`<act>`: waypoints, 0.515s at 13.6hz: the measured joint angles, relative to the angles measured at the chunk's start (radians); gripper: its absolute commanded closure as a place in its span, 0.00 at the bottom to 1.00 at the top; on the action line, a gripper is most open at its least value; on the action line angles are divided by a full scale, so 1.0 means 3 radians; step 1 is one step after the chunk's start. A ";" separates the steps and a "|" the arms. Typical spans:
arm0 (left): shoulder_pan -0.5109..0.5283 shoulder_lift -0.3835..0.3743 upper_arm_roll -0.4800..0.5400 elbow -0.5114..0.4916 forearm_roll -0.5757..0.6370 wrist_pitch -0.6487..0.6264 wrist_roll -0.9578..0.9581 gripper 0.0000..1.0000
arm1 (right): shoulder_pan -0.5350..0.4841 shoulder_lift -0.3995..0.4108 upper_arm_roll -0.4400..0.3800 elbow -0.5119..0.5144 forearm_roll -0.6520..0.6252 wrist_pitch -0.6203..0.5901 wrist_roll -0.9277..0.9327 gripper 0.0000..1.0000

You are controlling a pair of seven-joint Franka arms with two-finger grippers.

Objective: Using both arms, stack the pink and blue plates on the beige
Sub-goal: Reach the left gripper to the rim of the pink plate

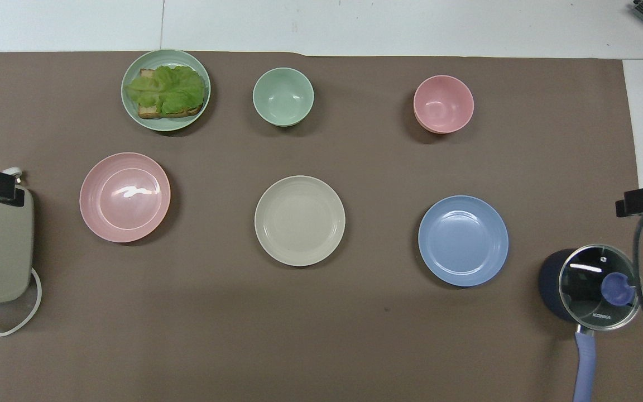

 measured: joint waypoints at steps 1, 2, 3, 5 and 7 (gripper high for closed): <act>0.0000 0.0000 -0.0004 0.0000 0.0000 0.0000 0.0000 0.00 | 0.0000 0.0000 0.0000 0.0000 0.0000 0.0000 0.0000 0.00; 0.0000 0.0000 -0.0006 -0.0001 0.0000 0.0000 0.0000 0.00 | 0.0000 0.0000 0.0000 0.0000 0.0000 0.0000 0.0000 0.00; 0.0000 -0.0001 -0.0006 -0.0008 0.0000 0.0000 0.0000 0.00 | 0.0000 0.0000 0.0000 0.0000 0.0000 0.0000 0.0000 0.00; 0.0005 -0.0006 0.0005 -0.0093 0.0000 0.0030 -0.0010 0.00 | 0.0000 0.0000 0.0000 0.0000 0.0000 0.0000 0.0000 0.00; 0.0010 -0.0018 0.0037 -0.0371 0.0000 0.0233 -0.0011 0.00 | 0.0000 0.0000 0.0000 0.0000 0.0000 0.0000 0.0000 0.00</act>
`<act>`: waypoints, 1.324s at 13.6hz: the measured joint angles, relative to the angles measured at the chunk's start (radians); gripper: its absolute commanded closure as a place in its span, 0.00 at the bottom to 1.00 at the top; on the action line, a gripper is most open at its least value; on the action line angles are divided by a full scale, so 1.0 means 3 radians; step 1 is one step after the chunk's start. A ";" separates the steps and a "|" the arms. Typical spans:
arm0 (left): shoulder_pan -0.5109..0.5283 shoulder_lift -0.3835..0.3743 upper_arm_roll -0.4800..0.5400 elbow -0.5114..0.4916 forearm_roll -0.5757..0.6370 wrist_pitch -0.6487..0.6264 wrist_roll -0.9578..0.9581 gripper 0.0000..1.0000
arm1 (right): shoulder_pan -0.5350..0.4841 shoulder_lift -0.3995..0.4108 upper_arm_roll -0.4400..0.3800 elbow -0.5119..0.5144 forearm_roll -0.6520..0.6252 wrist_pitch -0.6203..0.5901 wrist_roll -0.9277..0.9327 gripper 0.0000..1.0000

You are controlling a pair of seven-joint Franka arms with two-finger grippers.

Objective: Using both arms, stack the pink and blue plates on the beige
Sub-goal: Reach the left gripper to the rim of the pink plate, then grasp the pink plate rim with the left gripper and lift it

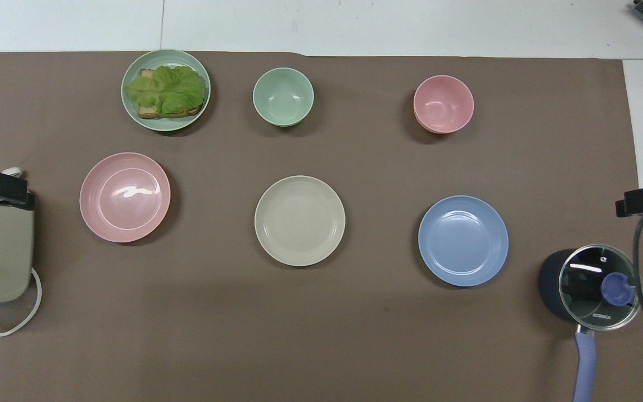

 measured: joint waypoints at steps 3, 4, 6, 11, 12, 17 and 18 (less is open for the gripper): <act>0.0027 0.0006 0.0026 -0.0605 0.0000 0.0624 0.0000 0.00 | 0.0000 0.0000 0.0000 0.0000 0.0000 0.0000 0.0000 0.00; 0.0065 0.0016 0.0026 -0.0828 0.0000 0.0874 0.0001 0.00 | 0.0000 0.0000 0.0000 0.0000 0.0000 0.0000 0.0000 0.00; 0.0124 0.0088 0.0031 -0.1194 0.0000 0.1307 0.0004 0.00 | 0.0000 0.0000 0.0000 0.0000 0.0000 0.0000 0.0000 0.00; 0.0219 0.0647 0.0033 -0.1445 0.0000 0.2074 0.0003 0.00 | 0.0000 0.0000 0.0000 0.0000 0.0000 0.0000 0.0000 0.00; 0.0253 0.0758 0.0034 -0.1446 0.0000 0.2179 0.0004 0.00 | 0.0000 0.0000 0.0000 0.0000 0.0000 0.0000 0.0000 0.00; 0.0357 0.0983 0.0033 -0.1498 0.0000 0.2370 0.0004 0.41 | 0.0000 0.0000 0.0000 0.0000 0.0000 0.0000 0.0000 0.00; 0.0356 0.0982 0.0024 -0.1522 0.0000 0.2371 0.0004 0.81 | 0.0000 0.0000 0.0000 0.0000 0.0000 0.0000 0.0000 0.00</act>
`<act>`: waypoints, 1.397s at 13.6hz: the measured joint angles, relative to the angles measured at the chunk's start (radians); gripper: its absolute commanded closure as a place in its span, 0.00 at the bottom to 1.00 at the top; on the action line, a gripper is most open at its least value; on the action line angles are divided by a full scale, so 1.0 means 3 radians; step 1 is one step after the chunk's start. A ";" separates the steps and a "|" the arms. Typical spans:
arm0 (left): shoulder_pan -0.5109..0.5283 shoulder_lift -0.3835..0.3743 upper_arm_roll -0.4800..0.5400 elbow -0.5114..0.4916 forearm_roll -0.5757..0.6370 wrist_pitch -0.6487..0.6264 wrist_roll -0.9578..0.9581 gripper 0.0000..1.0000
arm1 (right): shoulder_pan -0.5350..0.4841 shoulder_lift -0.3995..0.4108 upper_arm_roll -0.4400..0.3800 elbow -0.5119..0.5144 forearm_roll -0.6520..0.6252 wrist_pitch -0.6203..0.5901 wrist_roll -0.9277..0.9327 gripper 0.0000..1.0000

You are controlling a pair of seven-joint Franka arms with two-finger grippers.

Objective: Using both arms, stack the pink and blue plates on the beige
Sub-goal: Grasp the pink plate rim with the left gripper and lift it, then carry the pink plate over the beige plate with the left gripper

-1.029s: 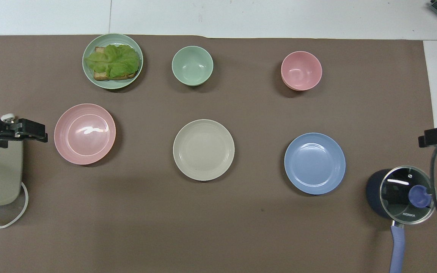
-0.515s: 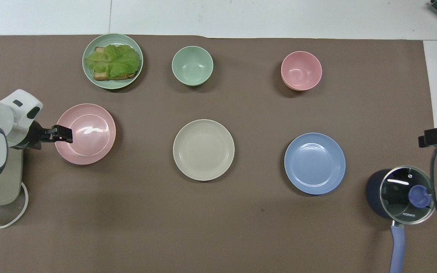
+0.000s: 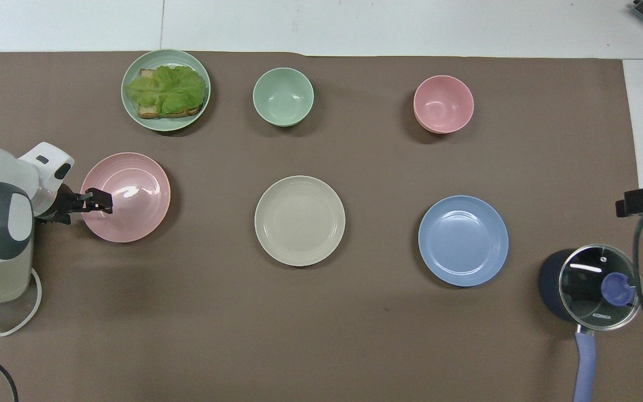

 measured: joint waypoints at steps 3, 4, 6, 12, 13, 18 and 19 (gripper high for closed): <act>-0.0001 0.0000 -0.0011 -0.0027 0.0000 -0.0009 0.0000 1.00 | 0.0000 0.0000 0.0000 0.0000 0.0000 0.0000 0.0000 0.00; 0.0000 -0.0001 -0.0007 -0.0027 0.0000 -0.0023 0.0000 1.00 | 0.0000 0.0000 0.0000 0.0000 0.0000 0.0000 0.0000 0.00; 0.0001 -0.0004 -0.0002 -0.0026 0.0000 -0.0057 -0.0001 1.00 | 0.0000 0.0000 0.0000 0.0000 0.0000 0.0000 0.0000 0.00; -0.0001 -0.0106 -0.0033 0.0433 -0.0109 -0.0786 -0.0006 1.00 | 0.0000 0.0000 0.0000 0.0000 0.0000 0.0000 0.0000 0.00; -0.0001 -0.0122 -0.0034 0.0607 -0.0190 -0.1014 -0.0006 1.00 | 0.0000 0.0000 0.0000 0.0000 0.0000 0.0000 0.0000 0.00; 0.0001 -0.0310 -0.0029 0.1036 -0.0700 -0.1630 -0.0004 1.00 | 0.0000 0.0000 0.0000 0.0000 0.0000 0.0000 0.0000 0.00; -0.0008 -0.0324 -0.0047 0.1025 -0.0804 -0.1644 -0.0001 1.00 | 0.0000 0.0000 0.0000 0.0000 0.0000 0.0000 0.0000 0.00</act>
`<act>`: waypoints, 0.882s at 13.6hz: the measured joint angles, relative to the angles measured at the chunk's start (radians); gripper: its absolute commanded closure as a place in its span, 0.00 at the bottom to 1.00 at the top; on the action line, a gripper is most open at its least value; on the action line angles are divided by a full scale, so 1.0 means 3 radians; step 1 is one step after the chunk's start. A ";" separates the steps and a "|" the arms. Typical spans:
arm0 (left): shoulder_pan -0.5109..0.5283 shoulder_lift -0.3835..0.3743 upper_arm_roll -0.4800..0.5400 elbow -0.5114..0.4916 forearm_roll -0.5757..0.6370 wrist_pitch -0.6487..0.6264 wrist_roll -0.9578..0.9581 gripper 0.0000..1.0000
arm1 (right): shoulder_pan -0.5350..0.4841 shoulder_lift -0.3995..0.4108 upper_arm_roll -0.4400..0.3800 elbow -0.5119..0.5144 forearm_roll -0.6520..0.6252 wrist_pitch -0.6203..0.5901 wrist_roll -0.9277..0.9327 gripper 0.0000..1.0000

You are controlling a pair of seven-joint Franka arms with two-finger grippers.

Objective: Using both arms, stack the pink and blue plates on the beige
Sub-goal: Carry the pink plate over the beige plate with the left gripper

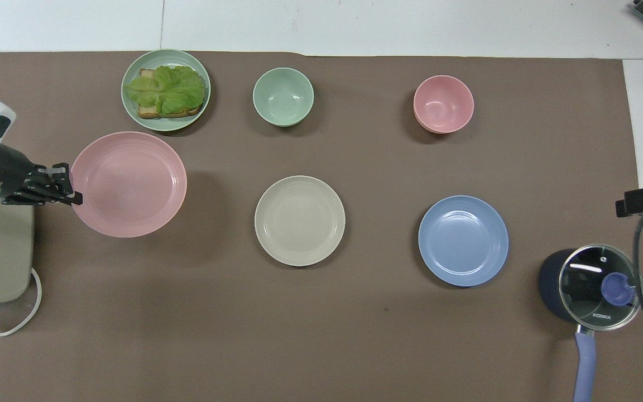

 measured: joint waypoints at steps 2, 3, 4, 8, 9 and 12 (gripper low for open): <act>-0.0097 0.0000 -0.0039 -0.0025 -0.0206 0.0000 0.0003 1.00 | 0.0000 0.0000 0.0000 0.0000 0.0000 0.0000 0.0000 0.00; -0.0194 0.0000 -0.0050 -0.0037 -0.0270 0.0006 -0.0001 1.00 | 0.0000 0.0000 0.0000 0.0000 0.0000 0.0000 0.0000 0.00; -0.0335 0.0000 -0.0056 -0.0050 -0.0314 0.0028 -0.0043 1.00 | 0.0000 0.0000 0.0000 0.0000 0.0000 0.0000 0.0000 0.00; -0.0911 -0.0006 -0.0069 -0.0097 -0.0346 0.0321 -0.0573 1.00 | 0.0000 0.0000 0.0000 0.0000 0.0000 0.0000 0.0000 0.00; -0.1057 -0.0015 -0.0072 -0.0137 -0.0355 0.0438 -0.0743 1.00 | 0.0000 0.0000 0.0000 0.0000 0.0000 0.0000 0.0000 0.00; -0.1416 -0.0023 -0.0073 -0.0400 -0.0358 0.0892 -0.1037 1.00 | 0.0000 0.0000 0.0000 0.0000 0.0000 0.0000 0.0000 0.00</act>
